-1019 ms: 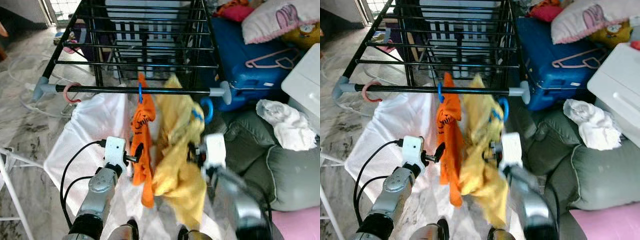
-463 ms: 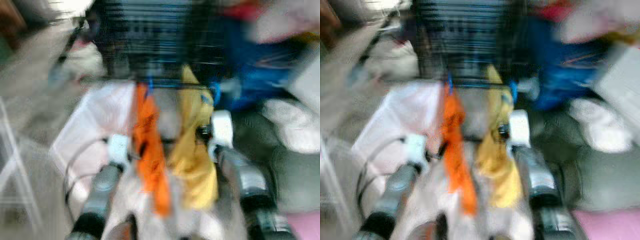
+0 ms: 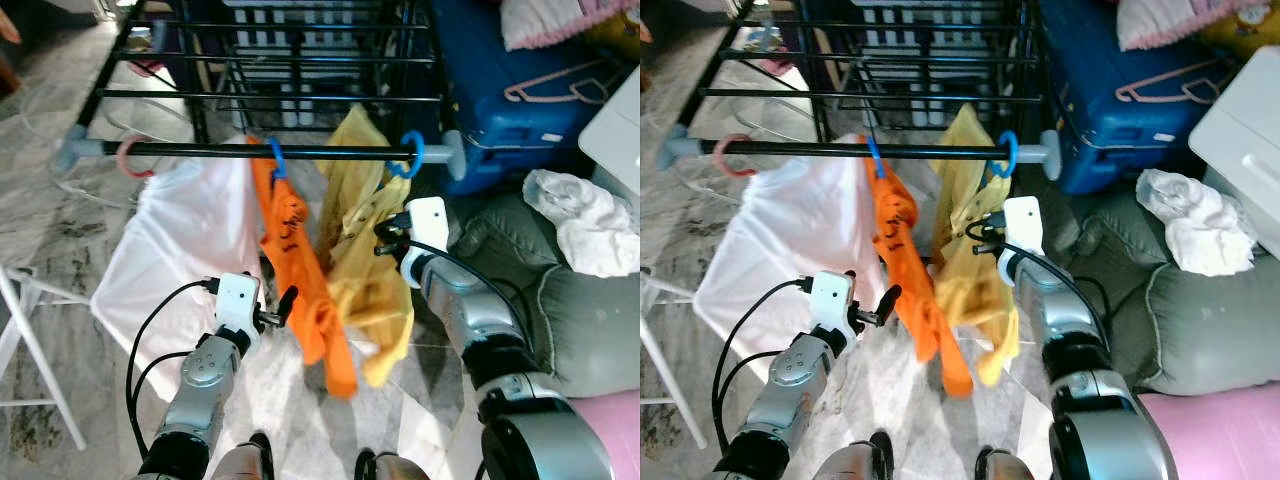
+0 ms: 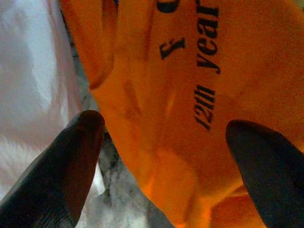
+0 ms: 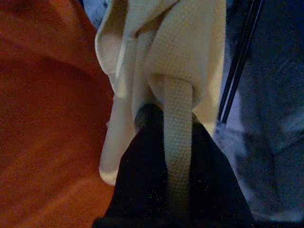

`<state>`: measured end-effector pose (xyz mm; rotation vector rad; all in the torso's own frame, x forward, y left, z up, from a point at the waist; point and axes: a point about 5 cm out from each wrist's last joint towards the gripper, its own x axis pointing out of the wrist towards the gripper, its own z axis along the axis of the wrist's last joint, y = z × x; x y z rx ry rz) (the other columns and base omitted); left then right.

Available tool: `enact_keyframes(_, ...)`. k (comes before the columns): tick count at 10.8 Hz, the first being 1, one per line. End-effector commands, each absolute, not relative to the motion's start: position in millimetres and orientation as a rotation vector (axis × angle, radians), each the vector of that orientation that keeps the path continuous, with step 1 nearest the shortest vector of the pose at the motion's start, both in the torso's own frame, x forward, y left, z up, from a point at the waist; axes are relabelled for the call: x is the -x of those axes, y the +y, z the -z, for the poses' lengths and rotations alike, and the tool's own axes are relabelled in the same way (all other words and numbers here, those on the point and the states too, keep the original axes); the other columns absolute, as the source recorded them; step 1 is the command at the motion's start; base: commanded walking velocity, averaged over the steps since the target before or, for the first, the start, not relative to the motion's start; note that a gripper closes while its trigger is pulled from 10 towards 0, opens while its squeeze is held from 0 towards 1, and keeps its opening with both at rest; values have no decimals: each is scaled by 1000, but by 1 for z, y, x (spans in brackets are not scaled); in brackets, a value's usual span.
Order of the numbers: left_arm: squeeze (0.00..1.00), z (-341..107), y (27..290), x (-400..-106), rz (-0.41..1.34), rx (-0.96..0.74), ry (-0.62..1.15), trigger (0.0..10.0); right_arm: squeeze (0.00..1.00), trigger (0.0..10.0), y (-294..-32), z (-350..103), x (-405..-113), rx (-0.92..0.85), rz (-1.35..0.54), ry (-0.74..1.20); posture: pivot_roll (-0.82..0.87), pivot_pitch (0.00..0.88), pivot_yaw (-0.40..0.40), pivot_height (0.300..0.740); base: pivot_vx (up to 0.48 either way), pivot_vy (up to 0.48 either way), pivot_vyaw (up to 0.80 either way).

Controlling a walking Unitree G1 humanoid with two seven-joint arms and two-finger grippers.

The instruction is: Hang hanger

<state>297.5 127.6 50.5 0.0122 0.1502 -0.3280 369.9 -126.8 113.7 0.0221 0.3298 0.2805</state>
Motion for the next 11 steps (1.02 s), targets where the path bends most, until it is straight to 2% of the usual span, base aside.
enact_keyframes(1, 0, -52, 131, -298, 322, -21, 152, 10000, 0, 10000, -124, -129, -377, -13, -295, 271, -66, 152, 3, 740, 0, 0, 0)
enact_keyframes(4, 0, -52, 130, -297, 328, -26, 156, 10000, 0, 10000, -124, -134, -387, -18, -300, 300, -61, 157, 4, 740, 0, 0, 0)
enact_keyframes(6, 0, -51, 131, -295, 320, -28, 158, 10000, 0, 10000, -106, -139, -390, -22, -349, 304, -47, 156, -4, 740, 0, 0, 0)
enact_keyframes(8, 0, -50, 131, -294, 311, -25, 159, 10000, 0, 10000, -93, -125, -385, -13, -388, 356, -41, 154, -13, 740, 0, 0, 0)
enact_keyframes(11, 0, -49, 129, -292, 311, -23, 166, 10000, 0, 10000, -97, -108, -379, -27, -359, 415, -44, 153, -13, 740, 0, 0, 0)
